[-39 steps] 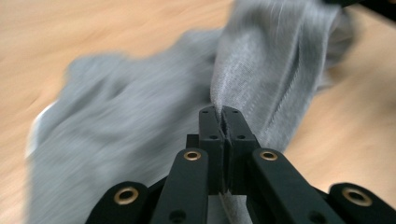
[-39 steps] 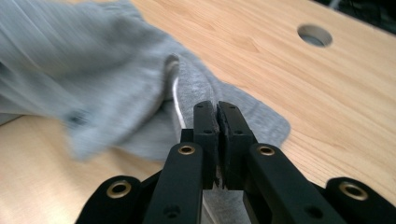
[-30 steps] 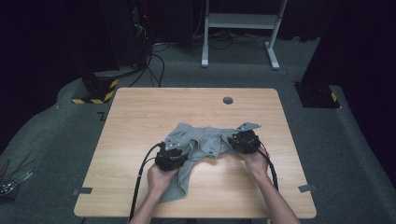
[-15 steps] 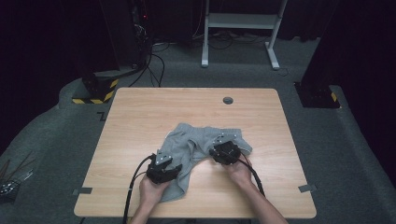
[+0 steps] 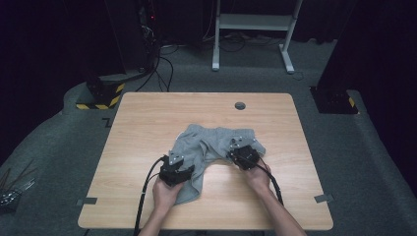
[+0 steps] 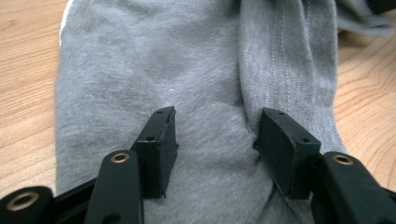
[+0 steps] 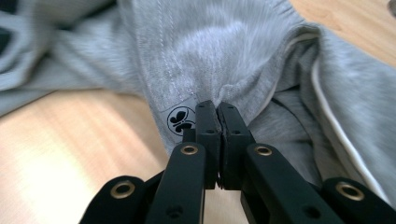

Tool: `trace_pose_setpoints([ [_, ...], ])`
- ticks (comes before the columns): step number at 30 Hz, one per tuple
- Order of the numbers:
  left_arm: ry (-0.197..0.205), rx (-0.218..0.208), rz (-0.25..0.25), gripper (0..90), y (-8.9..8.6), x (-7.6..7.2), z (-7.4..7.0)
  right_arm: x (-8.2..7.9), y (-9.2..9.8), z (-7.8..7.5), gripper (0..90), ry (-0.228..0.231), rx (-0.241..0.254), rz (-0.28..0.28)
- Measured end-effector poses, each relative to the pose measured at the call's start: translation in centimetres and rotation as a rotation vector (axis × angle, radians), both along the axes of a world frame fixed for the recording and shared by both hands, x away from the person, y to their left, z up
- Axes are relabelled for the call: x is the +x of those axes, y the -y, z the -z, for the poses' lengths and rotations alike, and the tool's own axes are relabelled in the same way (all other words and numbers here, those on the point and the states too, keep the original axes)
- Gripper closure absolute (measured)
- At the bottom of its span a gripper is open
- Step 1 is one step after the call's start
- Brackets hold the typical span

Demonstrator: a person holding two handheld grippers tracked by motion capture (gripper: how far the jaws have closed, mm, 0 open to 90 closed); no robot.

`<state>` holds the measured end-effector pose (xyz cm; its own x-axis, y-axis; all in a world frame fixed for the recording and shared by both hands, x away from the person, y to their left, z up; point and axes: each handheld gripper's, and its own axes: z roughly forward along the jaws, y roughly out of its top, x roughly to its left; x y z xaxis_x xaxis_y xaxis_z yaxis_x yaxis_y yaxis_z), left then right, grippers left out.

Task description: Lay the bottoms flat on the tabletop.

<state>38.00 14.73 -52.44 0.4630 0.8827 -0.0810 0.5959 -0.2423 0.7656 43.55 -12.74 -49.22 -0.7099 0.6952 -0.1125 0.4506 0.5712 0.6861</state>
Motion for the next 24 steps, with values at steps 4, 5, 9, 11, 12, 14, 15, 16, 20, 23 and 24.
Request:
trace_pose_setpoints([
  [4,0.000,-0.005,-0.002,45.2,0.0,0.0,0.0,-2.8,3.0,-1.4,88.4,-0.005,0.030,-0.005],
  [5,0.000,-0.004,-0.001,44.8,0.0,0.0,0.0,-3.6,3.8,-1.6,88.4,-0.008,0.035,-0.003],
  [9,-0.002,-0.010,-0.001,44.1,-0.1,0.0,0.0,-6.5,7.3,-1.1,88.4,-0.034,0.039,0.026],
  [11,-0.006,-0.016,0.005,43.2,-0.1,0.0,0.0,-7.4,8.7,-0.3,88.4,-0.049,0.011,0.056],
  [12,-0.007,-0.022,0.009,42.4,-0.2,0.0,0.0,-7.6,9.2,0.1,88.4,-0.057,0.001,0.066],
  [14,-0.007,-0.023,0.017,41.3,-0.2,0.0,0.0,-7.9,10.1,0.9,88.2,-0.087,-0.003,0.098],
  [15,-0.004,-0.017,0.018,41.2,-0.2,-0.1,-0.1,-8.0,10.4,1.2,86.8,-0.096,0.004,0.107],
  [16,-0.001,-0.012,0.018,41.2,-0.1,-0.2,-0.1,-8.0,10.4,1.2,83.8,-0.088,0.012,0.107],
  [20,0.014,-0.033,0.024,41.8,-0.2,-0.7,-0.5,-8.6,9.0,-0.2,70.5,-0.006,0.086,0.071],
  [23,0.031,-0.043,0.039,43.2,-0.2,-1.5,-1.0,-8.9,6.8,-1.3,66.7,0.039,0.127,-0.002],
  [24,0.035,-0.046,0.050,43.3,-0.2,-1.8,-1.2,-8.8,6.1,-1.3,65.9,0.037,0.128,-0.018],
])
